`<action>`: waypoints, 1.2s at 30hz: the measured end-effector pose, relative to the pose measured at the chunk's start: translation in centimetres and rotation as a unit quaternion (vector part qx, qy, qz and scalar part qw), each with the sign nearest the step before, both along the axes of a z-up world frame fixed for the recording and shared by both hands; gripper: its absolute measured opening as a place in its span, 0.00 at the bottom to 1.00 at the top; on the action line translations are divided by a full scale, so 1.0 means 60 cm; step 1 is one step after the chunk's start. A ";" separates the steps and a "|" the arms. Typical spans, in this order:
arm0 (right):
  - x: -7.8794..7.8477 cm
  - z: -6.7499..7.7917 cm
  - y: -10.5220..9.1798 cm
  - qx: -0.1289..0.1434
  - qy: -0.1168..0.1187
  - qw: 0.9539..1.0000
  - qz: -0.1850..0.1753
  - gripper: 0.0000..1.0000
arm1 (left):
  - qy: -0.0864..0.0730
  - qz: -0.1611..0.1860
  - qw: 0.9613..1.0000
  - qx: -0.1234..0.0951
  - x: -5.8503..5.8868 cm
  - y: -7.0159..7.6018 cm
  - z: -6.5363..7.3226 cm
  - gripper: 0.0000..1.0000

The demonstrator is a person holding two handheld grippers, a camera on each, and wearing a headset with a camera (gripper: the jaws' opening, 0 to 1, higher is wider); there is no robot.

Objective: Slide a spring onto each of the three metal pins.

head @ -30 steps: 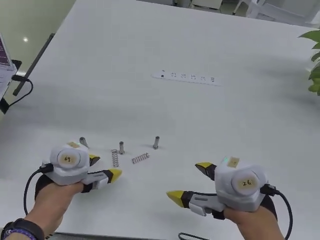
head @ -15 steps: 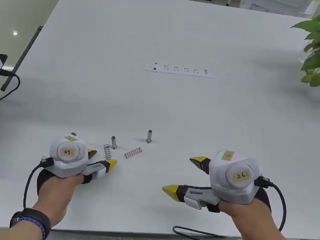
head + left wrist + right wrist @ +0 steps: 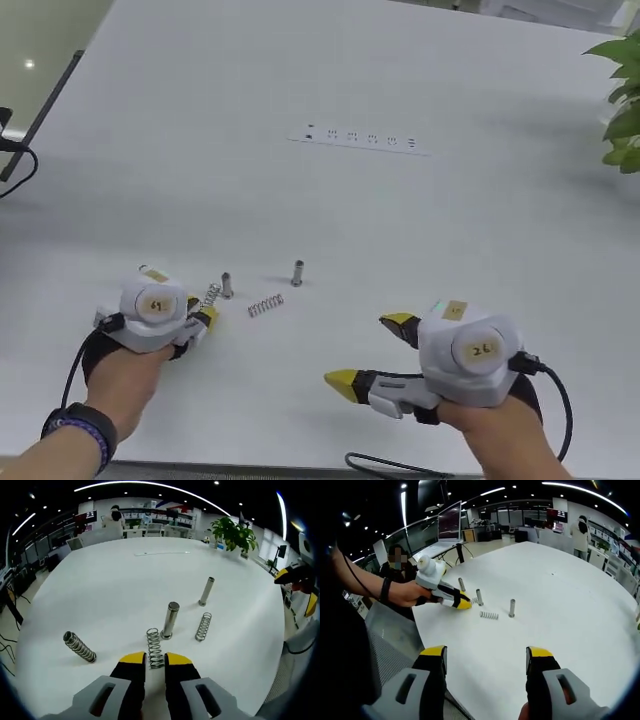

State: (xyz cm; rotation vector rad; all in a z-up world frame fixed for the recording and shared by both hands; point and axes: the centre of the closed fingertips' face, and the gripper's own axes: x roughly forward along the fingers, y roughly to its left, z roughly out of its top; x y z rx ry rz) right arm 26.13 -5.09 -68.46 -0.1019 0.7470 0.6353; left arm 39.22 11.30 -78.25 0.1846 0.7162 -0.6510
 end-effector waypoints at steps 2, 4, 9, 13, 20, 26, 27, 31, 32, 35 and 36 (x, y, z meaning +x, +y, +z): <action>0.000 0.000 0.003 0.000 0.000 1.000 0.001 0.62 | 0.000 0.002 1.000 0.003 -0.001 0.006 -0.001 0.03; -0.001 0.001 0.005 0.001 -0.001 1.000 0.001 0.62 | 0.000 0.000 1.000 0.005 -0.004 0.010 -0.001 0.03; -0.005 -0.003 0.008 0.002 0.001 1.000 0.001 0.62 | -0.002 -0.001 1.000 0.010 -0.009 0.021 -0.002 0.03; -0.009 -0.005 0.011 0.001 0.003 1.000 0.003 0.62 | 0.000 0.000 1.000 0.012 -0.016 0.027 -0.004 0.03; -0.007 -0.003 0.017 0.003 0.001 1.000 0.004 0.62 | 0.005 -0.004 1.000 0.016 -0.028 0.033 -0.007 0.03; -0.005 0.000 0.023 0.003 -0.002 1.000 0.006 0.62 | 0.008 -0.002 1.000 0.019 -0.035 0.036 -0.009 0.03; -0.005 0.000 0.023 0.004 -0.002 1.000 0.007 0.62 | 0.007 -0.003 1.000 0.019 -0.037 0.036 -0.009 0.03; -0.007 0.002 0.027 0.006 -0.004 1.000 0.007 0.62 | 0.010 -0.004 1.000 0.020 -0.040 0.039 -0.009 0.03; -0.007 0.003 0.027 0.006 -0.005 1.000 0.006 0.62 | 0.014 -0.001 1.000 0.018 -0.041 0.040 -0.009 0.03; -0.008 0.003 0.026 0.007 -0.005 1.000 0.005 0.62 | 0.018 0.000 1.000 0.017 -0.041 0.041 -0.011 0.03; -0.008 0.003 0.025 0.005 -0.005 1.000 0.005 0.62 | 0.019 -0.001 1.000 0.017 -0.043 0.040 -0.011 0.03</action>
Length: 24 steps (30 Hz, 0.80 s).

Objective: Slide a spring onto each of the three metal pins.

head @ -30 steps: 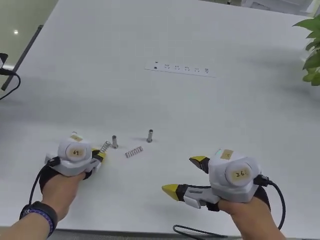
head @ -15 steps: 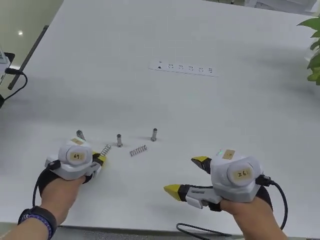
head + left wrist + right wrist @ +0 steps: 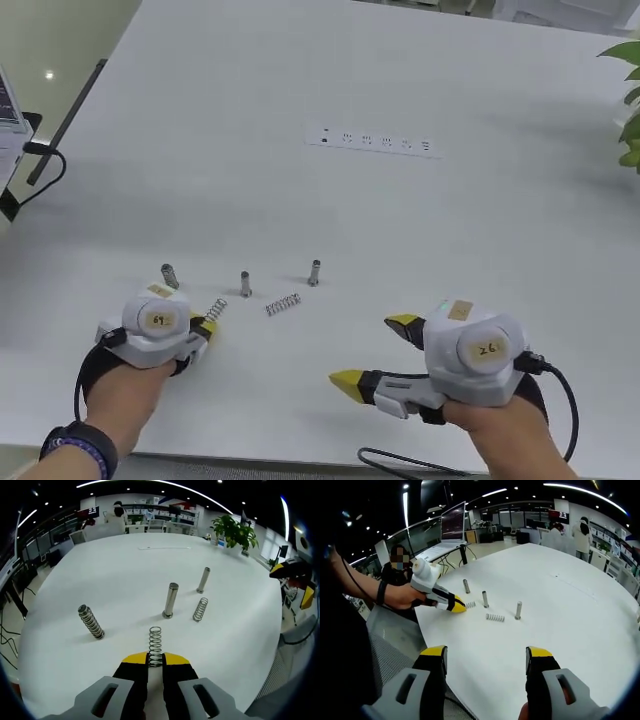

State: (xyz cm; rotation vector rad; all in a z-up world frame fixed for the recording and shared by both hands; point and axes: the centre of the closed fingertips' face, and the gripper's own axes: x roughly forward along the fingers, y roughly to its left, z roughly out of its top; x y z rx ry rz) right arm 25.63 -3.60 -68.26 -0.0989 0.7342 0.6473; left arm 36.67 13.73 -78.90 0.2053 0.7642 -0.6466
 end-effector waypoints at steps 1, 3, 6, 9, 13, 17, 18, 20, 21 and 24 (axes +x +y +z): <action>0.000 0.000 -0.001 0.000 -0.001 1.000 -0.001 0.62 | 0.001 -0.001 1.000 0.000 -0.001 0.000 0.000 0.03; -0.001 0.001 -0.001 0.001 -0.001 1.000 -0.001 0.62 | 0.005 -0.001 1.000 -0.001 -0.002 0.002 -0.001 0.03; -0.001 0.004 -0.001 0.004 -0.002 1.000 -0.002 0.62 | 0.012 -0.006 1.000 -0.001 -0.008 0.002 -0.001 0.03; 0.001 0.007 0.000 0.008 -0.004 1.000 -0.006 0.62 | 0.014 -0.010 1.000 0.000 -0.015 0.005 -0.002 0.03; 0.002 0.007 0.002 0.009 -0.005 1.000 -0.005 0.62 | 0.017 -0.009 1.000 0.004 -0.021 0.013 -0.003 0.03; 0.001 0.006 0.007 0.009 -0.003 1.000 -0.002 0.62 | 0.017 -0.006 1.000 0.004 -0.026 0.020 -0.003 0.02; 0.001 0.006 0.008 0.009 -0.003 1.000 -0.001 0.62 | 0.017 -0.005 1.000 0.004 -0.027 0.022 -0.003 0.02; 0.001 0.005 0.010 0.010 -0.003 1.000 0.000 0.62 | 0.018 -0.002 1.000 0.002 -0.028 0.025 -0.001 0.02; 0.001 0.005 0.012 0.010 -0.003 1.000 0.001 0.62 | 0.018 0.000 1.000 0.000 -0.028 0.026 -0.001 0.02; 0.002 0.005 0.014 0.010 -0.003 1.000 0.003 0.62 | 0.016 0.001 1.000 0.001 -0.028 0.030 0.001 0.02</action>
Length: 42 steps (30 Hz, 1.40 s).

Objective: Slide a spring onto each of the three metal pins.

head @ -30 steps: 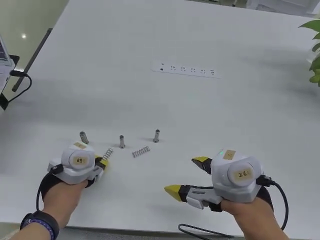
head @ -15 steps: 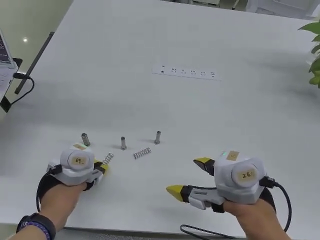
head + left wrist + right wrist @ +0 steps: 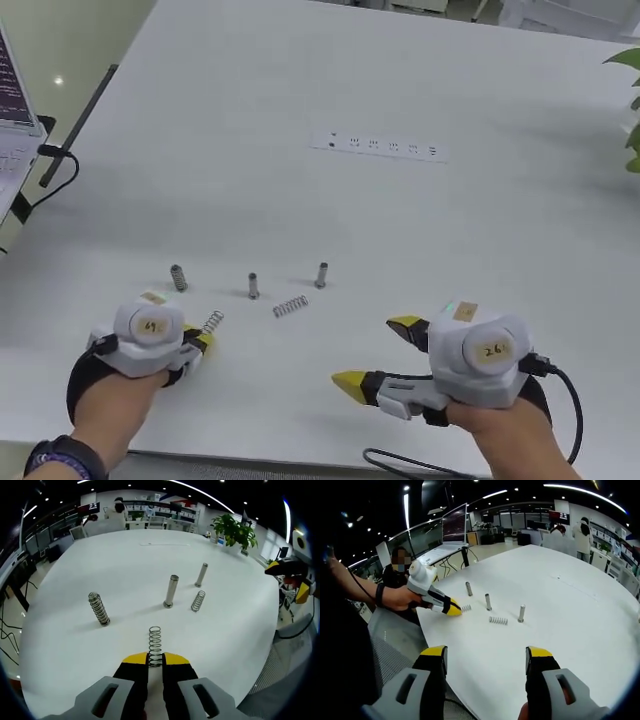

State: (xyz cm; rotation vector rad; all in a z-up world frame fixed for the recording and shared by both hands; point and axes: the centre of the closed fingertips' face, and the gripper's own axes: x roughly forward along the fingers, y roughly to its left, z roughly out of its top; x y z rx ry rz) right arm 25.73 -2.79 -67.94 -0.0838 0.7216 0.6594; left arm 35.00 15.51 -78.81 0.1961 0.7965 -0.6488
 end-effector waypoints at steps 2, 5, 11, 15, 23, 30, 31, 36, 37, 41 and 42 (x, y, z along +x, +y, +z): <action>0.001 0.000 0.001 0.000 0.000 1.000 0.001 0.62 | -0.003 -0.002 1.000 0.001 0.001 0.002 0.004 0.02; 0.002 0.001 0.002 0.000 0.000 1.000 0.002 0.62 | -0.005 0.000 1.000 -0.001 0.003 0.006 0.010 0.02; 0.002 0.001 0.006 0.000 0.001 1.000 0.006 0.62 | -0.011 0.001 1.000 -0.006 0.004 0.013 0.021 0.02; 0.003 0.002 0.009 0.001 0.000 1.000 0.008 0.61 | -0.010 0.007 1.000 -0.013 0.003 0.021 0.026 0.02; 0.004 0.003 0.017 0.000 0.000 1.000 0.016 0.61 | -0.026 0.002 1.000 -0.017 0.000 0.027 0.052 0.02; 0.003 -0.001 0.025 0.000 0.003 1.000 0.022 0.60 | -0.039 -0.005 0.999 -0.024 -0.002 0.035 0.076 0.02; 0.002 -0.001 0.027 0.000 0.003 1.000 0.025 0.59 | -0.042 -0.007 0.999 -0.025 -0.002 0.036 0.080 0.02; 0.003 -0.008 0.037 0.006 0.006 0.999 0.033 0.56 | -0.051 -0.021 0.998 -0.031 -0.012 0.033 0.104 0.02; 0.001 -0.010 0.040 0.004 0.008 0.999 0.035 0.56 | -0.052 -0.027 0.998 -0.031 -0.016 0.031 0.108 0.02; -0.001 -0.011 0.049 0.006 0.009 0.999 0.043 0.55 | -0.061 -0.050 0.996 -0.028 -0.030 0.023 0.121 0.02; 0.000 -0.011 0.053 0.010 0.008 0.999 0.044 0.54 | -0.064 -0.053 0.996 -0.028 -0.034 0.021 0.125 0.02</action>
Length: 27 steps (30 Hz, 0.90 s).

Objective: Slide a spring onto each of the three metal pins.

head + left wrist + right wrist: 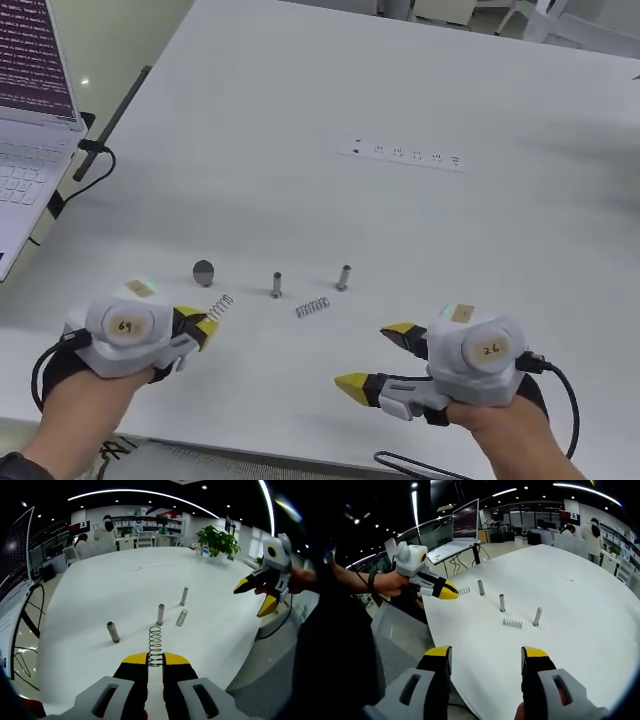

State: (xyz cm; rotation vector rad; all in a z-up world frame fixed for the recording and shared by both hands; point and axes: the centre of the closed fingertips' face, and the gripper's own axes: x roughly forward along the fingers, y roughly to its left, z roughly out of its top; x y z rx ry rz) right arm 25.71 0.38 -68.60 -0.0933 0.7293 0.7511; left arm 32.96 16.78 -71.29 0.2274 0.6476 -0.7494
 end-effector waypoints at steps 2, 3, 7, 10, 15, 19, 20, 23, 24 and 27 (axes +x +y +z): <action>0.001 -0.002 0.007 0.006 0.001 1.000 0.001 0.53 | -0.003 -0.010 1.000 0.000 -0.009 -0.004 0.004 0.02; 0.000 -0.003 0.010 0.008 0.003 1.000 0.001 0.53 | -0.004 -0.012 1.000 -0.001 -0.012 -0.005 0.006 0.02; -0.002 -0.003 0.024 0.015 0.005 1.000 0.005 0.52 | -0.008 -0.030 1.000 -0.003 -0.030 -0.015 0.016 0.02; -0.002 -0.003 0.033 0.019 0.006 1.000 0.009 0.51 | -0.012 -0.045 0.999 -0.004 -0.041 -0.023 0.025 0.02; -0.001 -0.001 0.049 0.024 0.005 0.999 0.021 0.50 | -0.024 -0.073 0.997 0.000 -0.057 -0.038 0.044 0.02; 0.002 0.002 0.062 0.027 0.005 0.999 0.031 0.47 | -0.032 -0.092 0.995 0.000 -0.065 -0.049 0.055 0.02; 0.003 0.002 0.063 0.029 0.005 0.999 0.030 0.46 | -0.033 -0.096 0.995 0.000 -0.066 -0.052 0.056 0.02; 0.007 0.009 0.072 0.043 0.003 0.999 0.032 0.45 | -0.037 -0.109 0.993 0.000 -0.072 -0.061 0.062 0.02; 0.009 0.011 0.075 0.047 0.002 0.998 0.032 0.44 | -0.038 -0.115 0.993 -0.001 -0.076 -0.065 0.065 0.02; 0.013 0.016 0.081 0.051 -0.002 0.998 0.037 0.43 | -0.043 -0.129 0.991 -0.002 -0.084 -0.076 0.072 0.03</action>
